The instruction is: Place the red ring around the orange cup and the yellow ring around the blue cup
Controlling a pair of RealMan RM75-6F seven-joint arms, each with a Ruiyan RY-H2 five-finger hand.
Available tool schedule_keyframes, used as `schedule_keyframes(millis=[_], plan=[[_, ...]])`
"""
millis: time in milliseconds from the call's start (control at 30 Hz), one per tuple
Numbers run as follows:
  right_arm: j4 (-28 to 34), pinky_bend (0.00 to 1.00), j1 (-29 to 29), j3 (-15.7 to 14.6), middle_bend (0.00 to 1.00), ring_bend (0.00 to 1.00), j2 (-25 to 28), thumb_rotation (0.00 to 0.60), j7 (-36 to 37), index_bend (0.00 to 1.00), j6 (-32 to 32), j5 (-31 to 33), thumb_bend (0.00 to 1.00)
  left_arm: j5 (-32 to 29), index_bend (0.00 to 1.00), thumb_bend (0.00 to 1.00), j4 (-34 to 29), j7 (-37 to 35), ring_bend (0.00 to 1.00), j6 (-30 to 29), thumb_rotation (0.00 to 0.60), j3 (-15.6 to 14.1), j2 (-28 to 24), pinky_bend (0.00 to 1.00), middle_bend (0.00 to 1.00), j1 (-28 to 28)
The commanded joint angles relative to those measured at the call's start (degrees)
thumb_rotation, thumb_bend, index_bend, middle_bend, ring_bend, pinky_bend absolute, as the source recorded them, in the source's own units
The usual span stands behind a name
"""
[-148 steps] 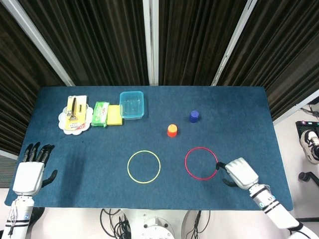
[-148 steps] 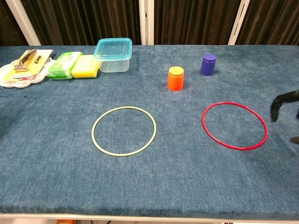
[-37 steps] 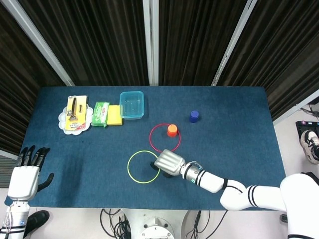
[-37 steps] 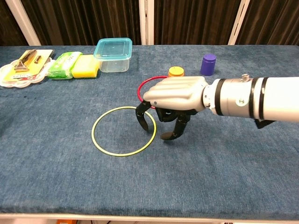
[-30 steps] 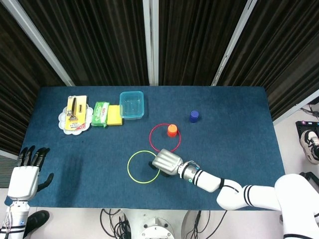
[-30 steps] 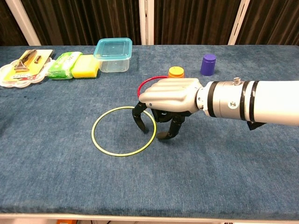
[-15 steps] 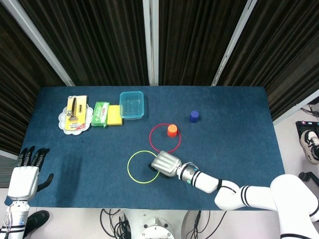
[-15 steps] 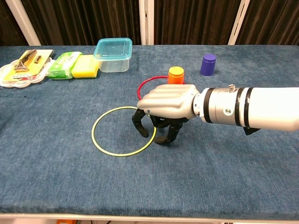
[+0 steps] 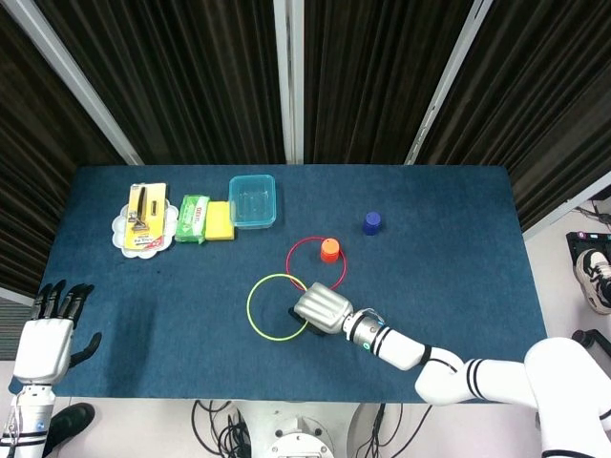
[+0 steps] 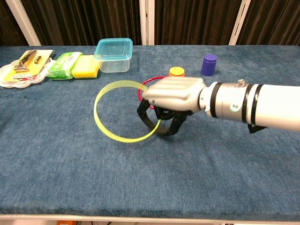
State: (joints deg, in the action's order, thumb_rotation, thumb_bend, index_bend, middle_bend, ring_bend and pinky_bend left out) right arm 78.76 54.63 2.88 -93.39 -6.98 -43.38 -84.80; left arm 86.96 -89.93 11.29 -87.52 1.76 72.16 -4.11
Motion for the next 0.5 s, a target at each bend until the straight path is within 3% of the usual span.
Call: schedule_keyframes(millis=[33, 300, 500], plan=[[2.1, 1.0, -0.8, 1.0, 0.99, 1.0, 2.8, 0.6, 0.9, 0.64, -1.1, 1.0, 0.35, 0.1, 0.12, 0.26, 0.1, -0.1, 0.01, -0.2, 0.6, 0.0, 0.0, 0.0, 0.12, 0.1], [6.0, 1.0, -2.9, 3.9, 0.99, 1.0, 12.9, 0.6, 1.9, 0.64, -2.2, 6.3, 0.35, 0.4, 0.12, 0.26, 0.1, -0.3, 0.01, -0.2, 0.6, 0.0, -0.1, 0.0, 0.12, 0.0], [5.3, 1.0, -4.0, 4.7, 0.99, 1.0, 18.3, 0.6, 1.8, 0.64, 0.5, 12.7, 0.35, 0.4, 0.12, 0.26, 0.0, 0.0, 0.01, -0.2, 0.6, 0.0, 0.0, 0.0, 0.12, 0.0]])
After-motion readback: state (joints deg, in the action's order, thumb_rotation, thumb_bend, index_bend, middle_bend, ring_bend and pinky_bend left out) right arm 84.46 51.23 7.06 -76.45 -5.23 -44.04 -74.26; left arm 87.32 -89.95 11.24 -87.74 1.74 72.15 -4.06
